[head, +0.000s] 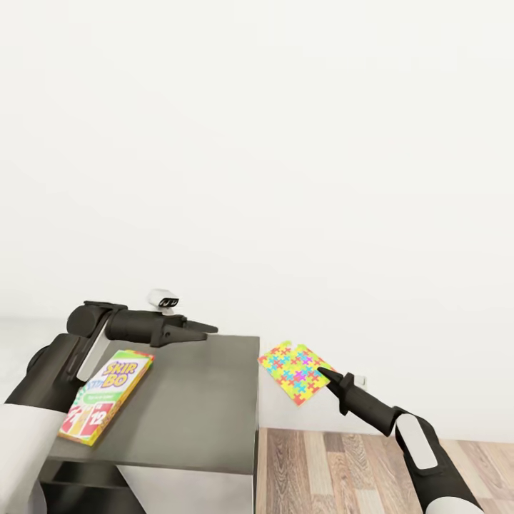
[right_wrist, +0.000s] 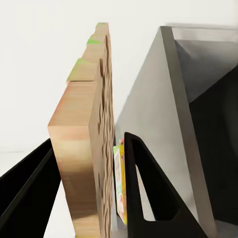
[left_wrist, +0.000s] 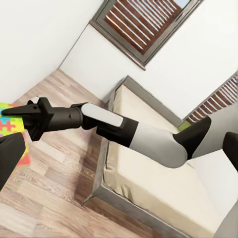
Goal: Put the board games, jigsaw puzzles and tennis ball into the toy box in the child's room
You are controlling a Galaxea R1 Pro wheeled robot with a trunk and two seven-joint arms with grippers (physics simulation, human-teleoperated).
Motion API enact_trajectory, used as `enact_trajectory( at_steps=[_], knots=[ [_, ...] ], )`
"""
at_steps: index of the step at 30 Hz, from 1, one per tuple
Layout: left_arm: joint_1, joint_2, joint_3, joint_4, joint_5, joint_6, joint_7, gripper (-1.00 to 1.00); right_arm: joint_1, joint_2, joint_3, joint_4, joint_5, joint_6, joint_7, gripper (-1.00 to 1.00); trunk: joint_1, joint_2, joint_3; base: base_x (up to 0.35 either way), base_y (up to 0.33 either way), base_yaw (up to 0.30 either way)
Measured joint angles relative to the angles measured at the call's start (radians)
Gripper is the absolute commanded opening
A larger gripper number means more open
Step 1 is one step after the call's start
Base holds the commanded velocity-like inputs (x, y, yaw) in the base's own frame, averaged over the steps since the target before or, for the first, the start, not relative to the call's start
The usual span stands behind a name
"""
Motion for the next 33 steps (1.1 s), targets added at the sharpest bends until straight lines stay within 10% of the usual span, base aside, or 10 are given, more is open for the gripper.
enact_trajectory(
  at_steps=[24, 33],
  knots=[
    [-0.003, -0.005, 0.003, 0.131, -0.013, 0.002, 0.022, 1.0, 0.002, -0.001, -0.065, 0.0, 0.002, -0.002, 0.004, -1.0, -0.092, 0.168, 0.075, 0.0, 0.0, 0.0],
    [-0.005, -0.005, 0.035, 0.208, -0.014, 0.003, 0.116, 1.0, 0.004, 0.001, -0.064, 0.0, 0.0, -0.051, 0.005, -1.0, -0.127, 0.231, 0.108, 0.0, 0.0, 0.124]
  ],
)
